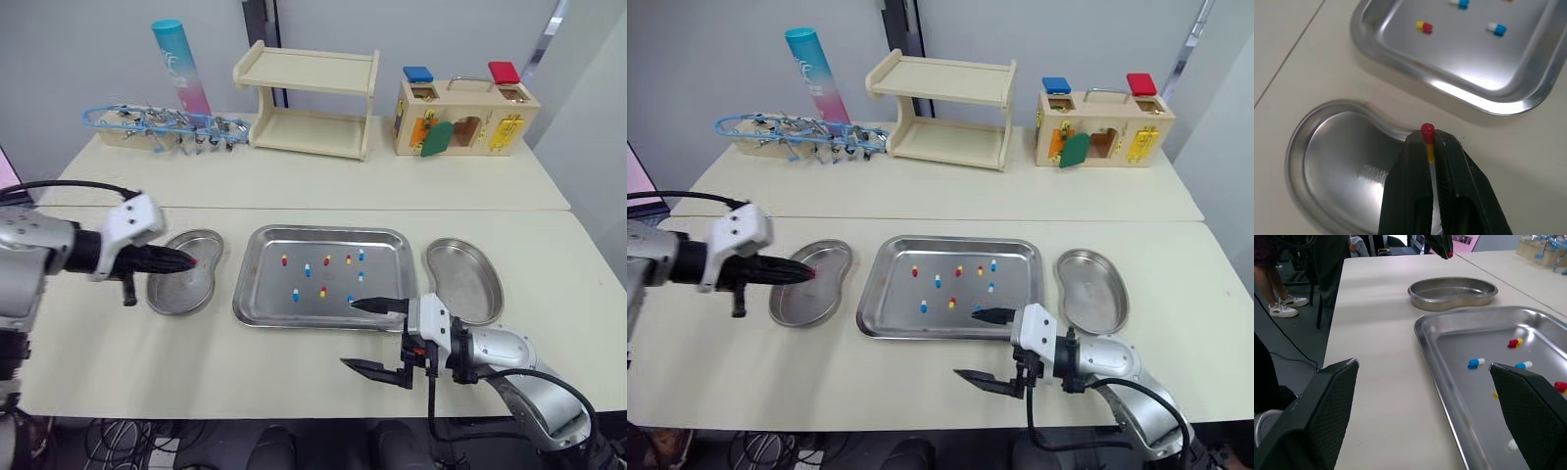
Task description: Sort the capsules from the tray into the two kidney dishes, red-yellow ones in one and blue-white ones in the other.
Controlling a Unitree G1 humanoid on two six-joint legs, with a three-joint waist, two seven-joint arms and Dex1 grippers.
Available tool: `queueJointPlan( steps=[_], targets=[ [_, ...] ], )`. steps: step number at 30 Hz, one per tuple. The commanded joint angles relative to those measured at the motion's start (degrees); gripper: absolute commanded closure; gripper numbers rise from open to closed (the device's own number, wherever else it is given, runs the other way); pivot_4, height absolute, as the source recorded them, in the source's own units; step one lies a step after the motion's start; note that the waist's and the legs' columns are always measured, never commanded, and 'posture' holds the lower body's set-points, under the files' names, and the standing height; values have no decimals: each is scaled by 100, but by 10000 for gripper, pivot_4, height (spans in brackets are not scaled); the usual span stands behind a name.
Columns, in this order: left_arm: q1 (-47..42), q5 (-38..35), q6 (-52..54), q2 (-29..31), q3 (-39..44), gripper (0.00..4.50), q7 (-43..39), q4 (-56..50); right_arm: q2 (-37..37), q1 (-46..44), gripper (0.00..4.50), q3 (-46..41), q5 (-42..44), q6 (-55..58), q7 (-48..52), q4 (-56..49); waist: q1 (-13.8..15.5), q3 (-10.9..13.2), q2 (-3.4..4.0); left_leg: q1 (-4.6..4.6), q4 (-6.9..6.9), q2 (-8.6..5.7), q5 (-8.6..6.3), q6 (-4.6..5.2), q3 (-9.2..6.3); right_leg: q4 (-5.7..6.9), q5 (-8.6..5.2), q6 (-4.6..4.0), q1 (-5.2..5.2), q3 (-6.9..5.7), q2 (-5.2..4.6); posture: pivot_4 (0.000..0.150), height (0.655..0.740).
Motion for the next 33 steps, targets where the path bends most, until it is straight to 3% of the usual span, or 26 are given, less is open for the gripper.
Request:
queueJointPlan(
  steps=[1, 9, 10, 11, 21, 26, 33],
  targets=[
    [262, -40, 90, -12, 239, 44637, 393, -105, 109, -161, 0, 26, 95, 35, 12, -84, 22, 0, 1, 0, 0, 0, 0, 0, 0, 0, 0, 0, 0, 0, 0, 1500, 7400],
    [225, 72, 178, -391, 26, 44637, 1164, 210, 102, -154, 0, 1, 82, 50, 59, -55, 55, 3, -4, -2, 1, 0, 0, 0, 1, 1, 0, 0, -3, 1, 0, 1500, 7400],
    [217, 77, 180, -414, -4, 39450, 1189, 223, 96, -147, 0, -3, 83, 50, 60, -56, 54, 3, -4, -1, 1, 0, 0, 0, 2, 2, 0, 0, -3, 2, 0, 1500, 7400],
    [197, 70, 212, -426, -34, 38096, 1204, 243, 89, -132, 0, -6, 81, 54, 55, -69, 54, 3, -4, -2, 1, 0, 0, 0, 2, 2, 0, 0, -4, 1, 0, 1500, 7400],
    [-6, -136, 247, -407, 85, 8190, 1278, 323, 87, 5, 0, 8, 23, -9, 21, -103, 52, 3, -4, -3, 0, 0, 0, 0, 3, 4, 0, -1, -7, 2, 0, 1500, 7400],
    [196, -447, 151, -367, 689, 8190, 1403, 212, 14, 37, 0, -68, -14, -128, 85, -62, 27, 3, -4, -3, 0, 0, 0, 0, 3, 4, 0, -1, -8, 2, 0, 1500, 7400],
    [1208, -1051, 262, -489, 2182, 8190, 1555, -143, -309, 268, 0, -589, 178, -248, 154, -144, -4, 4, -3, -3, -2, 3, 0, 0, 4, 2, 0, -1, -8, 4, 0, 1500, 7400]
  ],
)
